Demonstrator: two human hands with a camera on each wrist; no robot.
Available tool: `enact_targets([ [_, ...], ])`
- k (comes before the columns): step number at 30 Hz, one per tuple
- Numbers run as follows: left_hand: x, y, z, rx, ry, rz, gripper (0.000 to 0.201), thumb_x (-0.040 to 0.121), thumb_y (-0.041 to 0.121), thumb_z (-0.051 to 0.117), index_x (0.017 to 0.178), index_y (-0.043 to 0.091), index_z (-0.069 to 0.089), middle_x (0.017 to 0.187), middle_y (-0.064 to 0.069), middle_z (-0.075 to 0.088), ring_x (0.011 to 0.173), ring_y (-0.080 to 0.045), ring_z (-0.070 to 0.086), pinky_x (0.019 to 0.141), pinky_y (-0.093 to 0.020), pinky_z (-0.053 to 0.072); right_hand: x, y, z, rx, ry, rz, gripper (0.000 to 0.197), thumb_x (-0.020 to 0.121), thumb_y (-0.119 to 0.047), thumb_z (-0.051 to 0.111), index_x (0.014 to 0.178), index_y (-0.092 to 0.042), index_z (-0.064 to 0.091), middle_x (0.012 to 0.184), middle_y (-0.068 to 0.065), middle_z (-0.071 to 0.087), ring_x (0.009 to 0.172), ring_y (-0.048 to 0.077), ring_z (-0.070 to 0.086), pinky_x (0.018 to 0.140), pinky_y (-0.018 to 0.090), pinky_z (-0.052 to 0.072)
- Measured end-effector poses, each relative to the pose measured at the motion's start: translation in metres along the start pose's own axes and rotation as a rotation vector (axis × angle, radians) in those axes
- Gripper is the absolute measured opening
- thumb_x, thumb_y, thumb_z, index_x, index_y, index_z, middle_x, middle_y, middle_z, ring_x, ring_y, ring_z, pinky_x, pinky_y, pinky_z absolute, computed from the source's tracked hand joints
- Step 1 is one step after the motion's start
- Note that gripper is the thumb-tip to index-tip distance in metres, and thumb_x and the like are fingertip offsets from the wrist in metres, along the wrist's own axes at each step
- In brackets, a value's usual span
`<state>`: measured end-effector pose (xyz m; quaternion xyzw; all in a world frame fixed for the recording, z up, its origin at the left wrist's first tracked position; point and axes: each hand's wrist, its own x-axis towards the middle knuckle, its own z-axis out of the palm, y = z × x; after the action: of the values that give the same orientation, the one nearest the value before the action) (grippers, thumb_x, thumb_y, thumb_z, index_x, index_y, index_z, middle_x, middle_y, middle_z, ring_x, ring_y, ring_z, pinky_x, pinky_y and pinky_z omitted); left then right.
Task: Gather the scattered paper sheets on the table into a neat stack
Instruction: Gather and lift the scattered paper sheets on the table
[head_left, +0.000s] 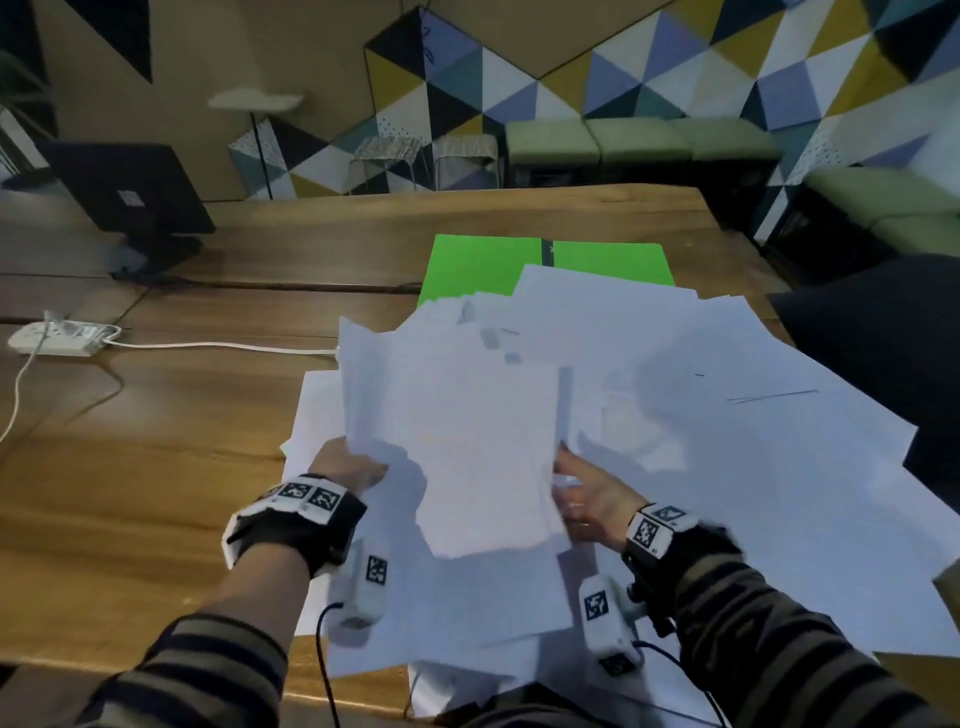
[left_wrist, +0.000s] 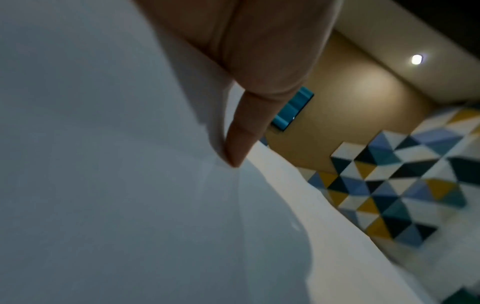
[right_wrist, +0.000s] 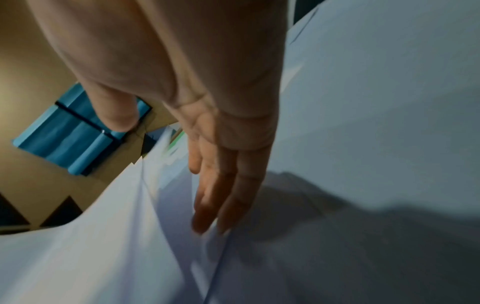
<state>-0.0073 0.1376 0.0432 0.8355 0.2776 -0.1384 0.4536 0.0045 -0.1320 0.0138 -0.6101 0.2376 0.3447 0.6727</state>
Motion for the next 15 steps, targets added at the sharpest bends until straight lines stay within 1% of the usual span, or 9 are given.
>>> enact_targets([
  [1, 0.004, -0.01, 0.0, 0.079, 0.048, -0.02, 0.013, 0.081, 0.004, 0.062, 0.093, -0.001, 0.063, 0.095, -0.013, 0.065, 0.085, -0.026, 0.056, 0.075, -0.029, 0.043, 0.002, 0.005, 0.0, -0.028, 0.018, 0.025, 0.057, 0.09, -0.055, 0.043, 0.124, -0.011, 0.054, 0.071, 0.01, 0.058, 0.054, 0.018, 0.051, 0.053, 0.021, 0.042],
  [2, 0.007, -0.018, 0.0, 0.134, 0.092, -0.033, 0.017, 0.082, 0.003, 0.06, 0.097, -0.002, 0.064, 0.1, -0.015, 0.066, 0.086, -0.028, 0.057, 0.077, -0.031, 0.046, 0.005, 0.011, -0.001, -0.065, 0.057, 0.023, 0.054, 0.092, -0.049, 0.045, 0.128, -0.009, 0.048, 0.078, 0.011, 0.058, 0.055, 0.019, 0.05, 0.055, 0.023, 0.041],
  [4, 0.009, -0.025, -0.001, 0.192, 0.183, -0.016, 0.019, 0.082, 0.003, 0.056, 0.099, 0.002, 0.063, 0.104, -0.019, 0.067, 0.085, -0.031, 0.059, 0.08, -0.036, 0.05, 0.007, 0.016, -0.003, -0.106, 0.096, -0.005, 0.043, 0.094, -0.041, 0.048, 0.122, -0.008, 0.047, 0.092, 0.01, 0.06, 0.057, 0.02, 0.053, 0.058, 0.026, 0.043],
  [7, 0.005, -0.013, -0.002, 0.186, 0.267, 0.08, 0.029, 0.083, 0.004, 0.051, 0.111, 0.01, 0.059, 0.107, -0.016, 0.066, 0.095, -0.033, 0.061, 0.086, -0.037, 0.05, 0.01, 0.017, -0.003, -0.118, 0.107, -0.007, 0.031, 0.094, -0.036, 0.049, 0.111, -0.01, 0.048, 0.091, 0.011, 0.06, 0.055, 0.019, 0.053, 0.052, 0.024, 0.043],
  [9, -0.005, 0.006, -0.004, 0.102, 0.273, 0.178, 0.036, 0.083, 0.007, 0.051, 0.117, 0.016, 0.058, 0.11, -0.011, 0.066, 0.101, -0.033, 0.061, 0.091, -0.04, 0.049, 0.012, 0.014, -0.001, -0.147, 0.114, -0.021, 0.028, 0.094, -0.036, 0.049, 0.106, -0.011, 0.048, 0.087, 0.011, 0.059, 0.056, 0.019, 0.053, 0.051, 0.022, 0.042],
  [10, -0.01, 0.017, -0.005, 0.055, 0.278, 0.247, 0.035, 0.083, 0.007, 0.052, 0.117, 0.016, 0.058, 0.111, -0.01, 0.066, 0.102, -0.032, 0.06, 0.092, -0.042, 0.049, 0.012, 0.01, 0.001, -0.165, 0.127, -0.03, 0.027, 0.094, -0.036, 0.049, 0.105, -0.011, 0.048, 0.084, 0.01, 0.058, 0.057, 0.019, 0.053, 0.051, 0.023, 0.042],
  [13, -0.021, 0.052, -0.008, -0.025, 0.259, 0.371, 0.031, 0.085, 0.006, 0.057, 0.116, 0.009, 0.057, 0.103, -0.009, 0.063, 0.097, -0.028, 0.059, 0.086, -0.034, 0.046, 0.015, -0.003, 0.001, -0.162, 0.135, -0.055, 0.03, 0.095, -0.038, 0.047, 0.109, -0.012, 0.048, 0.082, 0.006, 0.055, 0.063, 0.02, 0.054, 0.055, 0.027, 0.041],
  [14, -0.025, 0.064, -0.01, -0.076, 0.221, 0.402, 0.03, 0.084, 0.008, 0.06, 0.113, 0.005, 0.058, 0.101, -0.012, 0.064, 0.095, -0.029, 0.06, 0.084, -0.034, 0.048, 0.011, -0.009, 0.002, -0.143, 0.136, -0.058, 0.032, 0.094, -0.042, 0.045, 0.109, -0.014, 0.048, 0.084, 0.005, 0.054, 0.067, 0.02, 0.053, 0.057, 0.027, 0.041],
  [15, -0.029, 0.074, -0.011, -0.167, 0.149, 0.417, 0.032, 0.08, 0.013, 0.065, 0.109, 0.002, 0.058, 0.098, -0.015, 0.065, 0.092, -0.032, 0.062, 0.083, -0.038, 0.05, 0.014, -0.013, 0.0, -0.09, 0.128, -0.071, 0.034, 0.094, -0.046, 0.044, 0.107, -0.015, 0.05, 0.087, 0.005, 0.055, 0.072, 0.02, 0.054, 0.059, 0.028, 0.042],
])
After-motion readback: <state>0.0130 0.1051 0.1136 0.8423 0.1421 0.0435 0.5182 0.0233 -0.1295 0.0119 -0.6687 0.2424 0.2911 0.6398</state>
